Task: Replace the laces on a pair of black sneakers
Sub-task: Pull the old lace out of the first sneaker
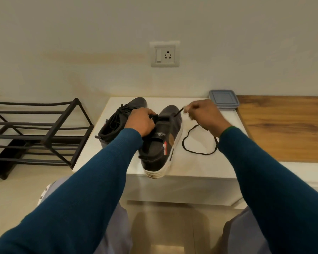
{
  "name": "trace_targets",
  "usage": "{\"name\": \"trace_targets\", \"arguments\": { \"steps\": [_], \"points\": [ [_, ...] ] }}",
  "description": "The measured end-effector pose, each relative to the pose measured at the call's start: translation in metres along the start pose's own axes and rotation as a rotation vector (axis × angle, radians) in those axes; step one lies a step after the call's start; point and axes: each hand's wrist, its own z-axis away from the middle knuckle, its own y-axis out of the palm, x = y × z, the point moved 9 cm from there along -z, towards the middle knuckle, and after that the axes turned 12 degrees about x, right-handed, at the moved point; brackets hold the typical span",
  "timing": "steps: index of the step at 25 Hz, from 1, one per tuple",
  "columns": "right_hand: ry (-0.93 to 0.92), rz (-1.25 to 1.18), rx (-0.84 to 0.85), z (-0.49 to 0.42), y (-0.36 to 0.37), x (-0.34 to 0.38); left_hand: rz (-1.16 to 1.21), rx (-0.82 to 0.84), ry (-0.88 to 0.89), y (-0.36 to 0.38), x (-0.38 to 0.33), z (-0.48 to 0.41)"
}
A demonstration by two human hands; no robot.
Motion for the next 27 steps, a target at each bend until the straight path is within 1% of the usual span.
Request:
{"name": "trace_targets", "arguments": {
  "steps": [1, 3, 4, 5, 7, 8, 10, 12, 14, 15, 16, 18, 19, 21, 23, 24, 26, 27],
  "points": [
    [-0.052, -0.194, -0.104, 0.003, -0.022, 0.005, -0.006, 0.004, -0.002, -0.002, 0.001, 0.000],
    [-0.191, -0.703, -0.353, 0.017, -0.074, 0.006, -0.014, 0.015, -0.009, -0.004, 0.005, 0.000],
    [-0.255, -0.901, -0.432, 0.023, -0.098, 0.004, -0.008, 0.014, -0.010, -0.005, 0.006, 0.000],
    [-0.285, -0.984, -0.471, 0.029, -0.115, 0.002, 0.000, 0.006, -0.007, -0.006, 0.007, 0.002],
    [-0.234, -0.910, -0.441, 0.035, -0.125, -0.001, 0.013, -0.014, 0.002, -0.005, 0.005, 0.003],
    [-0.189, -0.825, -0.389, 0.034, -0.118, -0.004, 0.021, -0.023, -0.002, -0.005, 0.005, 0.003],
    [-0.119, -0.579, -0.281, 0.026, -0.093, -0.002, 0.038, -0.033, -0.016, -0.006, 0.007, 0.003],
    [-0.104, -0.392, -0.192, 0.020, -0.070, 0.008, 0.025, -0.028, -0.037, -0.006, 0.008, 0.002],
    [-0.099, -0.305, -0.141, 0.018, -0.056, 0.014, -0.007, -0.026, -0.053, -0.006, 0.006, 0.004],
    [-0.091, -0.284, -0.132, 0.019, -0.052, 0.014, -0.005, -0.041, -0.035, -0.007, 0.001, 0.005],
    [-0.083, -0.272, -0.118, 0.019, -0.048, 0.014, 0.007, -0.070, 0.022, -0.008, -0.008, 0.007],
    [-0.087, -0.222, -0.041, 0.019, -0.033, 0.019, 0.061, -0.133, 0.220, -0.011, -0.037, 0.018],
    [-0.100, -0.171, 0.012, 0.019, -0.025, 0.024, 0.108, -0.136, 0.316, -0.010, -0.051, 0.024],
    [-0.129, -0.076, 0.121, 0.019, -0.008, 0.033, 0.177, -0.065, 0.429, -0.002, -0.072, 0.032],
    [-0.159, -0.071, 0.204, 0.020, 0.003, 0.041, 0.185, 0.025, 0.455, 0.008, -0.083, 0.037],
    [-0.174, -0.087, 0.215, 0.020, 0.003, 0.043, 0.212, 0.049, 0.457, 0.008, -0.085, 0.038],
    [-0.203, -0.089, 0.153, 0.019, -0.004, 0.046, 0.347, 0.078, 0.457, 0.003, -0.088, 0.039],
    [-0.225, -0.046, 0.089, 0.019, -0.011, 0.047, 0.466, 0.112, 0.441, 0.003, -0.088, 0.039]
  ]
}}
